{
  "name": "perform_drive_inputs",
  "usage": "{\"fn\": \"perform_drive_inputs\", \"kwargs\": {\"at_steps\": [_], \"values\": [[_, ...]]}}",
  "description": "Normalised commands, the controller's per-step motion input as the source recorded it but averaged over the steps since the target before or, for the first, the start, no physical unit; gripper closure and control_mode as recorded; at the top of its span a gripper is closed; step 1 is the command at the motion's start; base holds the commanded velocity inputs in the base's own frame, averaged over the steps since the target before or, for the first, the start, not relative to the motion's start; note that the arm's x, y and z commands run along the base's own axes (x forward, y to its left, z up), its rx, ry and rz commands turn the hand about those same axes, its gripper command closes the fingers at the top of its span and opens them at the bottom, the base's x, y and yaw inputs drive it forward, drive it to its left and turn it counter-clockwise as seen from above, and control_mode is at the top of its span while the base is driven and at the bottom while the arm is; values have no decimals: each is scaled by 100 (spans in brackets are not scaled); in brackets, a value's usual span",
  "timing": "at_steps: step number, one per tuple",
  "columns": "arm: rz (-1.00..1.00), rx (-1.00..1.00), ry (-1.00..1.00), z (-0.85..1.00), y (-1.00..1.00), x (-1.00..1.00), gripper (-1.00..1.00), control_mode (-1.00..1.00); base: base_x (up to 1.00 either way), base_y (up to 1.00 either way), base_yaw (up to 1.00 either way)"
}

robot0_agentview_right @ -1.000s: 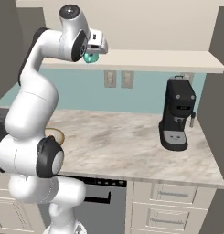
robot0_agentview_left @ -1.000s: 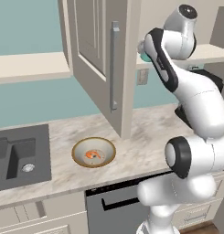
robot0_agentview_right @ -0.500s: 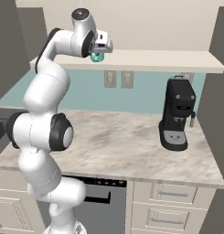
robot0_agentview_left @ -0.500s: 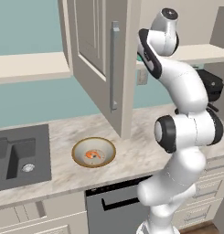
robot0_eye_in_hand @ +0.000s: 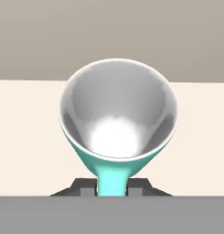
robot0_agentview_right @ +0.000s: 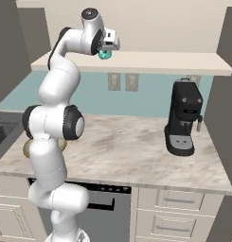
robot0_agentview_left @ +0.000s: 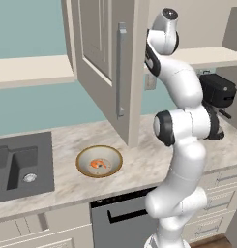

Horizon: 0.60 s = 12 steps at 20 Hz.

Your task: Move the mug from next to the sink to the open cabinet. Then, move the bowl with the shrimp to the fridge to clear the area for faucet cleaning.

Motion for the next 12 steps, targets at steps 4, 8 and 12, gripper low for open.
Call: {"fn": "perform_drive_inputs", "kwargs": {"at_steps": [4, 8, 12], "values": [[0, 0, -1, 0, -3, 0, -100, -100, 0, 0, 0], [0, 0, -17, 0, -4, -3, -100, -100, 0, 0, 0], [0, 2, -36, -14, -24, -66, -100, -100, 0, 0, 0]]}}
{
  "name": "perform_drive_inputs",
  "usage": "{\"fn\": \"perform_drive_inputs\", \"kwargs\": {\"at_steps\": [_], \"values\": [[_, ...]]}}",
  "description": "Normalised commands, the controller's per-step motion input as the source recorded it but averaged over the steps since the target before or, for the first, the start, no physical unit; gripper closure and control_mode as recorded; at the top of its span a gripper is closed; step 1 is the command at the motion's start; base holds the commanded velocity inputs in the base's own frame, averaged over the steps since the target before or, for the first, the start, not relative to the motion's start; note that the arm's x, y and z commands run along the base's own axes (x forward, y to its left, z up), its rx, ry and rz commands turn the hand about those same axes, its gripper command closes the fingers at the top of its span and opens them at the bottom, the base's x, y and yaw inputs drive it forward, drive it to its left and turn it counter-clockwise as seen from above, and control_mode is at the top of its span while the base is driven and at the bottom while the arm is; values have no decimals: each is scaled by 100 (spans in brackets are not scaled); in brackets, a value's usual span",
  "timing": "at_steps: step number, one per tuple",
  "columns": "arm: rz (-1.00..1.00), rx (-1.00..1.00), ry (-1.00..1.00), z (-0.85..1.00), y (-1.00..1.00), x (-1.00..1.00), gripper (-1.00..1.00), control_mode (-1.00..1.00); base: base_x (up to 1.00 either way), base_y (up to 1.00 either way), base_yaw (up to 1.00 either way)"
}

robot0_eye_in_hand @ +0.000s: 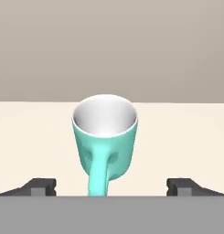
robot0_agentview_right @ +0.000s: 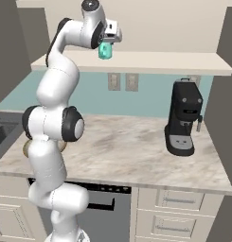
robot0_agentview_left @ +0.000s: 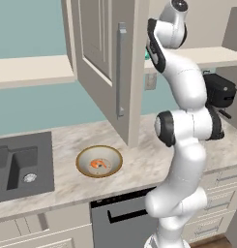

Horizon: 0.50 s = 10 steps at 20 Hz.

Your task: Move the mug from next to the sink to the open cabinet. Then, move the bowl with the shrimp to the fridge to clear the area for faucet cleaning.

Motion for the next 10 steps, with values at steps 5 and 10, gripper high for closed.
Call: {"fn": "perform_drive_inputs", "kwargs": {"at_steps": [5, 10], "values": [[0, 9, -43, -89, -47, -100, -100, -100, 0, 0, 0], [0, 5, -22, -100, -28, -100, -100, -100, 0, 0, 0]]}}
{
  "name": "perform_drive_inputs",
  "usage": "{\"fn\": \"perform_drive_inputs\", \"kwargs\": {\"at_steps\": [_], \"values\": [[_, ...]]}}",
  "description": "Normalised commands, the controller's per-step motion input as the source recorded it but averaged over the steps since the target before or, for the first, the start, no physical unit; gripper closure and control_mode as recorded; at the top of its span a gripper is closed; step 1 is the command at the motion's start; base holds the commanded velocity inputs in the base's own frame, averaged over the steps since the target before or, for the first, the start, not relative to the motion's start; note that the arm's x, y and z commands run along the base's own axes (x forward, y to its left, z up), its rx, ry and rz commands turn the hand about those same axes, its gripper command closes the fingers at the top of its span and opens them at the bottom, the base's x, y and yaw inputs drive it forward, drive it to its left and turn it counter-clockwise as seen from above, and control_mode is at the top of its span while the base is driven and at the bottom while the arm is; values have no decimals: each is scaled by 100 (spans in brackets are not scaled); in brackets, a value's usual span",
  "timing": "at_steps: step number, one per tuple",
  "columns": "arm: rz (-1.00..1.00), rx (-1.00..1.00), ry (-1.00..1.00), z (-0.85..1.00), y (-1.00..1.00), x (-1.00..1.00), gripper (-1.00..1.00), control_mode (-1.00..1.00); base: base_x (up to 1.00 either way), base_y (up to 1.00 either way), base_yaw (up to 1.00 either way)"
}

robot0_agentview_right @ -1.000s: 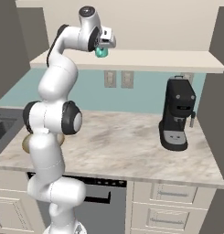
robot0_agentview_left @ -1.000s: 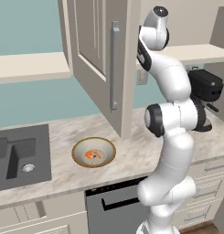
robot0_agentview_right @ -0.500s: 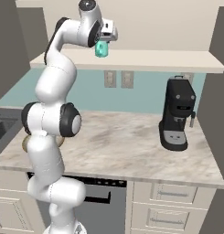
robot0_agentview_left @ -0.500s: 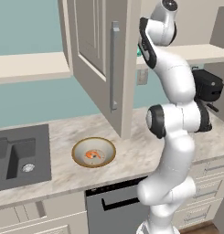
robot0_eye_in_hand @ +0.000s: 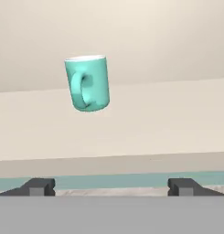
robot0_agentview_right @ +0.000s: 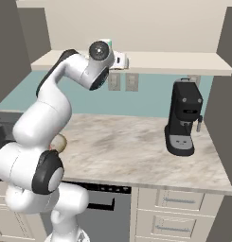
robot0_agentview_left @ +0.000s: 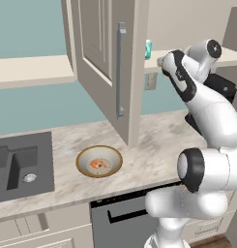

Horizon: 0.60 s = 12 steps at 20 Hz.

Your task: Move the mug from next to the sink to the open cabinet. Then, move the bowl with the shrimp to the fridge to clear the area for faucet cleaning.

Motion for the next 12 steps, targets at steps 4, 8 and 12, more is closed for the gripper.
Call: {"fn": "perform_drive_inputs", "kwargs": {"at_steps": [4, 8, 12], "values": [[0, 1, -11, -100, -3, -100, -100, -100, 0, 0, 0], [2, 3, 12, -99, 8, -100, -100, -100, 0, 0, 0], [9, 10, 78, -93, 13, -62, -100, -100, 0, 0, 0]]}}
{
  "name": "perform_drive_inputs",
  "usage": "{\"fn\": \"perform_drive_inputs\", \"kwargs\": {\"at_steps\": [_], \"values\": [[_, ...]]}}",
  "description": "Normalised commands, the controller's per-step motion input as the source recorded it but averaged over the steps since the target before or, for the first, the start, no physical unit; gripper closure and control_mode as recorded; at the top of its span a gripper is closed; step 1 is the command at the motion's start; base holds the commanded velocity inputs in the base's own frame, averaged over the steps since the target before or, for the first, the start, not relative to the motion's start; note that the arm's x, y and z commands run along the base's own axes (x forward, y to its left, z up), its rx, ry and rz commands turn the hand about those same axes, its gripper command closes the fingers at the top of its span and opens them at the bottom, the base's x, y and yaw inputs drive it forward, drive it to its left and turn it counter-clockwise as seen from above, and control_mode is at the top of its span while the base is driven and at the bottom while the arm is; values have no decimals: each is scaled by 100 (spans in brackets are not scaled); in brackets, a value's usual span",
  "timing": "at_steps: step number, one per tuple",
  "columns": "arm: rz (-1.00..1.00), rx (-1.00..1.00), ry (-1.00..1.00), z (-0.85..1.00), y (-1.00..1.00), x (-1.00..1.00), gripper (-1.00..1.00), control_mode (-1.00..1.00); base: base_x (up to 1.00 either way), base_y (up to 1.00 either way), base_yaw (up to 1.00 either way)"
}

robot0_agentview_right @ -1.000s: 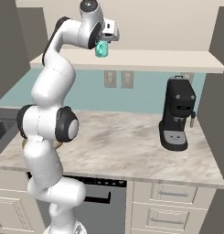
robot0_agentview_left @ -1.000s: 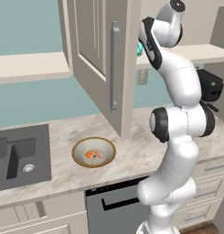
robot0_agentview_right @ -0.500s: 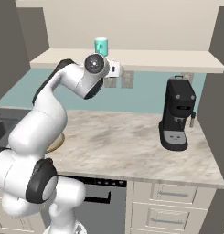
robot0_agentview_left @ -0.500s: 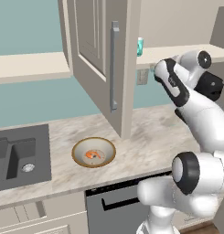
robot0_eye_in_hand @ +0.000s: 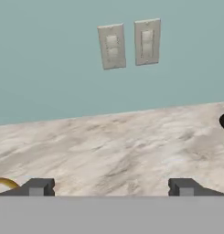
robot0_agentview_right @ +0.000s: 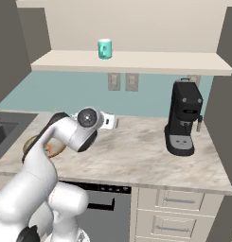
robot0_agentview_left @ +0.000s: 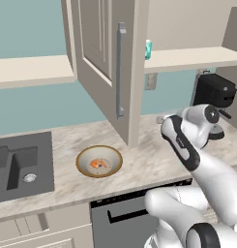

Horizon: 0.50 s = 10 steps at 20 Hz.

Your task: Move the mug from next to the sink to the open cabinet. Then, move the bowl with the shrimp to the fridge to clear the area for faucet cleaning.

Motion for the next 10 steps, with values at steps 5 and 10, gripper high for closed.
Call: {"fn": "perform_drive_inputs", "kwargs": {"at_steps": [5, 10], "values": [[12, 1, 61, -86, 14, -5, -100, -100, 0, 0, 0], [8, 15, 19, -56, 0, -4, -100, -100, 0, 0, 0]]}}
